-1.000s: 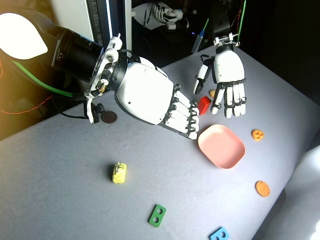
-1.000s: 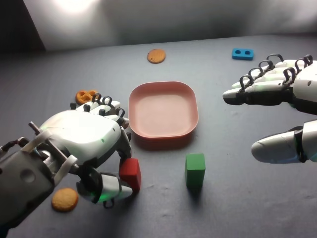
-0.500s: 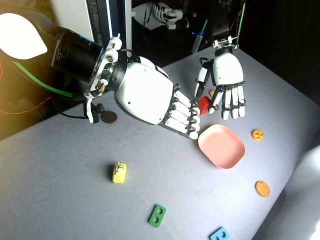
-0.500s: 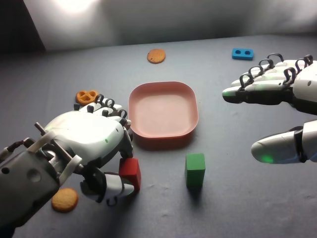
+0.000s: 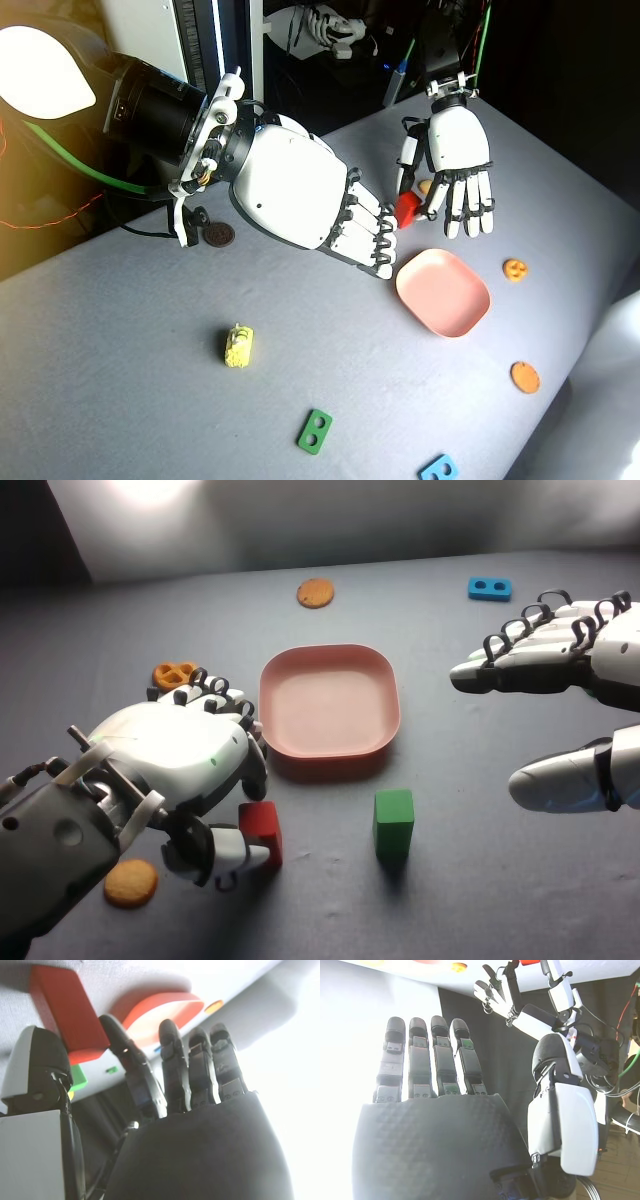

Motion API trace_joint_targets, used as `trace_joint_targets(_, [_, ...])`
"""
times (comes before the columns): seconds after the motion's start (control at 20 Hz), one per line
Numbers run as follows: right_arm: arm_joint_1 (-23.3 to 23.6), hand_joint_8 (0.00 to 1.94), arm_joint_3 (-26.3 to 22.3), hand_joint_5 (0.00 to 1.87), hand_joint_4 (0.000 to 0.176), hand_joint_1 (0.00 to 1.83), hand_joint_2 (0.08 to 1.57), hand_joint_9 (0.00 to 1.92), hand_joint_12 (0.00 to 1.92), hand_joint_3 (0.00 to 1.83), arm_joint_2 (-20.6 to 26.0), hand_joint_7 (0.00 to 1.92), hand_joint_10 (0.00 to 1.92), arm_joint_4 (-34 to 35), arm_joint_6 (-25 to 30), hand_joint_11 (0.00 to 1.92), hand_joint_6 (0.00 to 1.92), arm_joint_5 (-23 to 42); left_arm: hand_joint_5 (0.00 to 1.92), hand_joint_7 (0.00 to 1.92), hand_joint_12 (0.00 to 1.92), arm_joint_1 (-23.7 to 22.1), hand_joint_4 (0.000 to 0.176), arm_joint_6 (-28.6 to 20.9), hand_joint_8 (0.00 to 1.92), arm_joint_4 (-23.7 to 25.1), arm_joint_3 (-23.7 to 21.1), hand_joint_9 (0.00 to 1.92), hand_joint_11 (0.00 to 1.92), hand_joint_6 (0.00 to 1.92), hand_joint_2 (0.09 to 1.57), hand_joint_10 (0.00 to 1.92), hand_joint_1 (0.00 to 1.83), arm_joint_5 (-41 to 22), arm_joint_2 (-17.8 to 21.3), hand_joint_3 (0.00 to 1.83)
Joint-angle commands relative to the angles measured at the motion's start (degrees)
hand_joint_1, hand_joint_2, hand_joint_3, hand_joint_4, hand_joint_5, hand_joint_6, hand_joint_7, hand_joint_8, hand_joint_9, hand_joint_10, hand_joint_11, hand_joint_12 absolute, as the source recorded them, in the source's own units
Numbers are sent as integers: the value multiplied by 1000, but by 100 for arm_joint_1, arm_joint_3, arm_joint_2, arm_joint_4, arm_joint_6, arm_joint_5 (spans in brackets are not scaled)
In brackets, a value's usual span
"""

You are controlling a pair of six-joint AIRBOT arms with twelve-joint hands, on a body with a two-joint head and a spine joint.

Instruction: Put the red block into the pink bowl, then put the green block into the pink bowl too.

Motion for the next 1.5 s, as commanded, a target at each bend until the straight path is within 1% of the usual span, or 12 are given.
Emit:
trace_joint_targets(0.0, [90,0,-11,187,0,159,1158,104,223,2,52,162,0,117,38,0,0,554,817,358,0,-53,2,-2,3,280,14,91,0,52,1088,10,815,-384,-12,5])
trace_joint_targets(0.05, [90,4,-11,203,0,185,1154,114,270,0,52,177,3,117,38,0,4,554,976,391,46,-57,7,-1,4,280,14,164,42,741,1100,15,1033,-385,-13,1])
trace_joint_targets(0.1, [90,3,-12,207,0,202,1146,116,280,0,52,178,3,117,38,0,4,554,973,437,432,-61,0,-1,3,280,15,206,1,981,1122,11,1093,-385,-13,0])
trace_joint_targets(0.2, [90,4,-12,211,0,175,1145,133,325,0,51,193,6,117,38,0,2,554,996,435,445,-85,0,-1,8,279,31,200,0,958,1113,8,1106,-384,-19,0])
trace_joint_targets(0.25, [90,4,-12,209,0,177,1149,138,326,1,51,195,7,117,38,0,1,554,936,393,262,-102,0,-1,1,279,42,161,0,1048,1142,3,1085,-384,-22,0])
trace_joint_targets(0.4, [90,0,-12,181,0,107,1166,114,258,4,51,170,0,117,38,0,0,554,953,410,219,-116,0,-1,3,247,43,185,0,1021,1130,7,1102,-384,-25,2])
trace_joint_targets(0.85, [89,2,-12,224,0,143,1156,137,320,0,50,202,3,116,38,0,2,554,994,440,915,-492,0,91,1,302,277,245,0,956,1110,11,1103,-46,-33,0])
trace_joint_targets(0.95, [90,3,-12,241,0,138,1152,153,392,0,50,217,7,116,38,0,3,554,1045,426,970,-604,14,101,1,337,415,243,0,874,1086,4,1096,129,-43,0])
trace_joint_targets(1.0, [90,1,-12,223,0,129,1157,142,378,1,50,200,1,116,38,0,1,554,1001,416,823,-668,0,95,0,376,502,197,0,943,1107,8,1116,217,-58,1])
trace_joint_targets(1.1, [90,1,-12,224,0,184,1148,145,377,0,50,208,1,116,38,0,1,554,1016,387,744,-820,1,77,3,470,738,182,0,922,1101,4,1091,454,-127,0])
trace_joint_targets(1.15, [90,3,-12,248,0,144,1146,165,434,0,50,224,6,116,38,0,6,554,1062,406,568,-884,0,65,3,506,843,189,0,844,1080,4,1127,553,-175,0])
trace_joint_targets(1.45, [90,8,-11,269,0,150,1145,179,528,0,49,246,12,116,38,0,8,553,1008,424,458,-1146,0,-173,4,785,1396,222,0,932,1104,5,1126,883,-457,0])
